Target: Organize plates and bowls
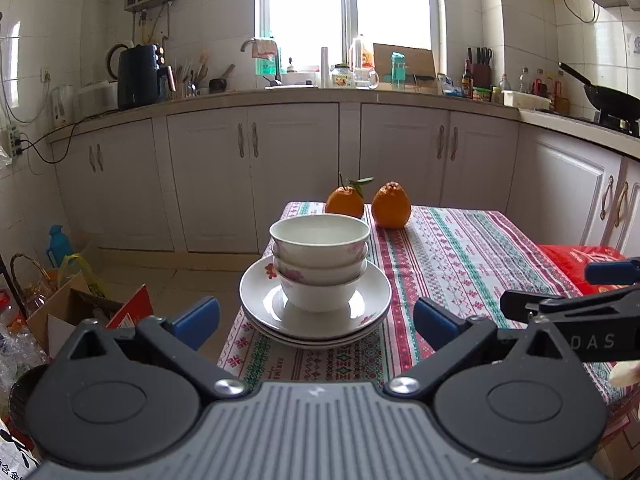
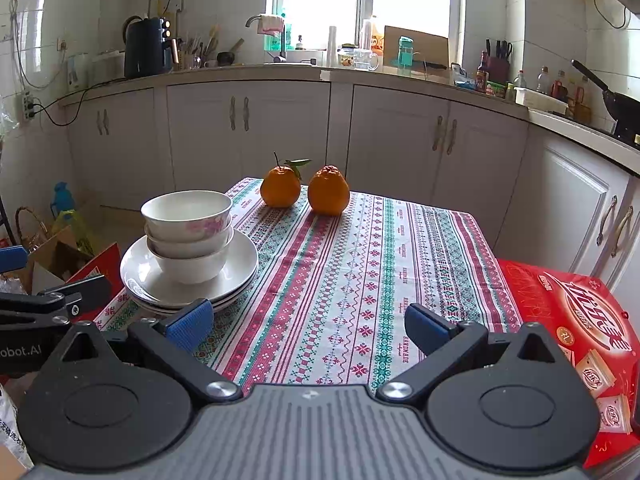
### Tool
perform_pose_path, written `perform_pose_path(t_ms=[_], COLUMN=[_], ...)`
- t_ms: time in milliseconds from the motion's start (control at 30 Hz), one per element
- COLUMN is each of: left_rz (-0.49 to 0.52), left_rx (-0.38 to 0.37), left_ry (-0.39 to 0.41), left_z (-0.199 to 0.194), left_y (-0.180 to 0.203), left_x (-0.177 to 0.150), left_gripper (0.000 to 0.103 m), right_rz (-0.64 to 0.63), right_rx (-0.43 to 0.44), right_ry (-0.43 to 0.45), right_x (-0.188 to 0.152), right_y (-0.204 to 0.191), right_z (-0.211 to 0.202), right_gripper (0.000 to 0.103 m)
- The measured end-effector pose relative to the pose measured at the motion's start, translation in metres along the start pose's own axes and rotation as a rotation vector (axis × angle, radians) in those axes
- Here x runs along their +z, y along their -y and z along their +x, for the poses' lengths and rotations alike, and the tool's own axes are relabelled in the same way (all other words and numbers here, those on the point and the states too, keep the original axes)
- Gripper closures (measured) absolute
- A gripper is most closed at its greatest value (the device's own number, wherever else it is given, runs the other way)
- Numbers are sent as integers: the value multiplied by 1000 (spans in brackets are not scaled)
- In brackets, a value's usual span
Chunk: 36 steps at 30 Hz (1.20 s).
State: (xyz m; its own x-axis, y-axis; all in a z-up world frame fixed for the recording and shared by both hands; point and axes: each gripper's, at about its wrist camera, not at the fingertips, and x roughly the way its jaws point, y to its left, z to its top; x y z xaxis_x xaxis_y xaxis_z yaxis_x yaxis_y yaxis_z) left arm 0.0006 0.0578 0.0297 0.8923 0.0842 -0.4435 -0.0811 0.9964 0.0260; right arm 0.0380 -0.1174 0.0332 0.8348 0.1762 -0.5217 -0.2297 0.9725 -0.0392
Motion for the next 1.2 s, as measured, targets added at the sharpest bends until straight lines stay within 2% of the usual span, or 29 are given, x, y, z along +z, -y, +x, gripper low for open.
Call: perform_pose_path(t_ms=[1200], left_rz=[-31], left_rx=[23], left_ry=[3], left_z=[-8], left_y=[-1], left_x=[2], left_gripper=[1], right_rz=[-17], right_rx=[-24], right_ry=[28], right_x=[-1], right_y=[-4], right_z=[-6], right_gripper=[0])
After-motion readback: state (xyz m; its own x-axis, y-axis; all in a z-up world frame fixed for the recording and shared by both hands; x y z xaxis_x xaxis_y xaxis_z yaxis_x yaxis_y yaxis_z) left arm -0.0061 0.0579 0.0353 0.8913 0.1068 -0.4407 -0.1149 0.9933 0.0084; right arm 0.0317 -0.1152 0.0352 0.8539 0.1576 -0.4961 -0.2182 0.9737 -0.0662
